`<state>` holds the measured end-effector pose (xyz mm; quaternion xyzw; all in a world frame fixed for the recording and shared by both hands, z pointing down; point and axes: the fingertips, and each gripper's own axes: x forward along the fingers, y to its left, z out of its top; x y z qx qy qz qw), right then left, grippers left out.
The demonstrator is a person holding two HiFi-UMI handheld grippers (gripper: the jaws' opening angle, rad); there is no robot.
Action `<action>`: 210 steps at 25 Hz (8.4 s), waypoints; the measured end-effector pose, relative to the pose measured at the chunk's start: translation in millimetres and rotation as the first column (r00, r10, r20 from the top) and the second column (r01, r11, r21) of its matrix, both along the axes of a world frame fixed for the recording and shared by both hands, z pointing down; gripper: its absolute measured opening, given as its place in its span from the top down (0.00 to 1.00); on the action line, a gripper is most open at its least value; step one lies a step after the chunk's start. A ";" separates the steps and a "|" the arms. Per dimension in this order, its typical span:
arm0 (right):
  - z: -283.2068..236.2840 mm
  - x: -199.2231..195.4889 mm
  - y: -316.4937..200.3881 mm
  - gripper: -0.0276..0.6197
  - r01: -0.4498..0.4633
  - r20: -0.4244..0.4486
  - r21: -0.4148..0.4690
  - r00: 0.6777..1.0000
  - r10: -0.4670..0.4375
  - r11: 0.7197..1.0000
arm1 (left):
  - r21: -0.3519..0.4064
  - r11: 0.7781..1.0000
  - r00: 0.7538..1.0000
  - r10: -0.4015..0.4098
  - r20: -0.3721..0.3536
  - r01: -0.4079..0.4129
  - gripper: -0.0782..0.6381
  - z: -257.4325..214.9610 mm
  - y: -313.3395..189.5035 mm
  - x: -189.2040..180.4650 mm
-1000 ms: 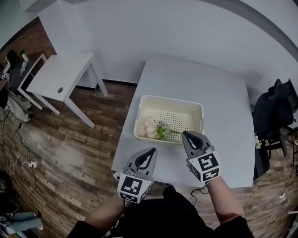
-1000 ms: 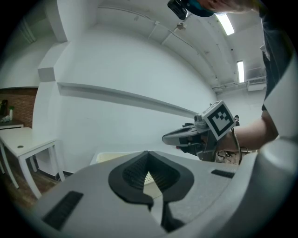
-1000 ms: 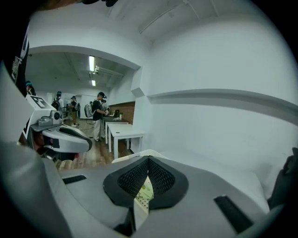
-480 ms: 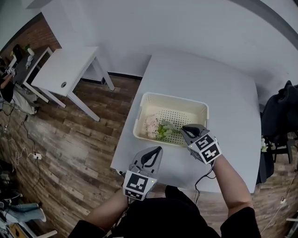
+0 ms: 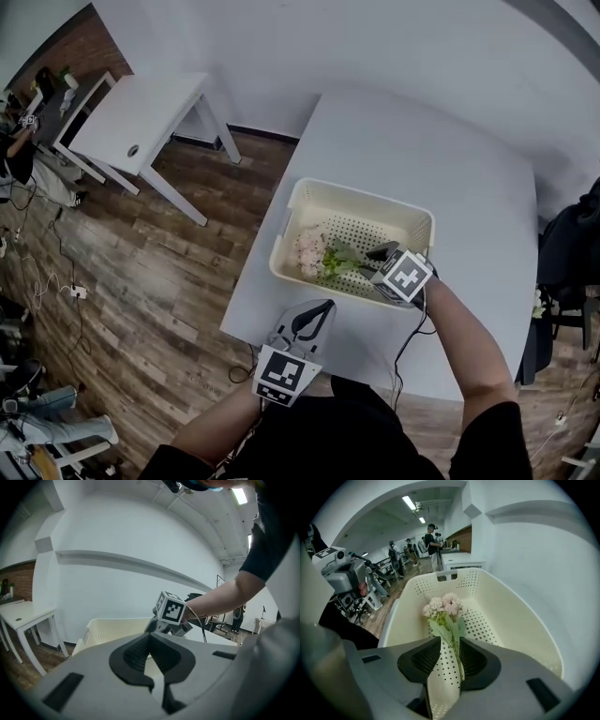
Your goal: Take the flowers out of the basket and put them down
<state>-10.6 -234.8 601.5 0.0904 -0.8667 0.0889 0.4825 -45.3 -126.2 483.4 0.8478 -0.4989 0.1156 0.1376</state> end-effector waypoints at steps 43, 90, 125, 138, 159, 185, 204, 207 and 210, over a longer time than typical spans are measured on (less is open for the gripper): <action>57.8 -8.7 -21.4 0.88 0.025 -0.202 -0.011 0.979 -0.027 1.000 | -0.039 0.999 1.000 -0.002 -0.012 0.002 0.88 12.9 0.8 -28.5; -146.8 200.7 145.1 0.88 -0.944 0.501 -0.027 0.271 0.822 0.328 | 0.141 0.914 0.924 0.382 0.014 -0.380 0.88 -45.2 101.2 38.8; 56.0 416.8 46.4 0.89 -0.953 0.200 -0.119 0.252 0.947 0.279 | -0.039 0.975 0.974 0.221 0.048 -0.219 0.88 24.8 44.5 241.6; 95.2 421.8 35.3 0.89 -0.953 0.106 -0.170 0.234 0.966 0.250 | -0.066 0.987 0.987 0.151 0.060 -0.147 0.88 32.7 37.0 248.7; 96.2 414.1 35.7 0.75 -0.956 0.131 -0.182 0.208 0.969 0.230 | -0.050 0.992 0.991 0.117 0.061 -0.114 0.88 25.2 52.5 226.3; -136.4 239.9 128.4 0.92 -0.918 0.592 -0.094 0.260 0.763 0.386 | 0.044 0.973 0.974 0.225 -0.015 -0.225 0.88 -27.0 75.8 112.4; -157.7 76.8 222.3 0.92 -0.852 0.648 -0.094 0.340 0.682 0.514 | 0.026 0.979 0.978 0.202 -0.061 -0.200 0.88 -32.7 117.3 3.1; -156.6 65.5 228.3 0.92 -0.854 0.647 -0.094 0.338 0.683 0.512 | 0.019 0.979 0.977 0.205 -0.063 -0.204 0.88 -31.1 123.3 -7.8; -155.7 52.8 236.1 0.92 -0.849 0.648 -0.093 0.344 0.679 0.519 | 0.014 0.978 0.976 0.207 -0.066 -0.207 0.88 -29.5 129.6 -16.1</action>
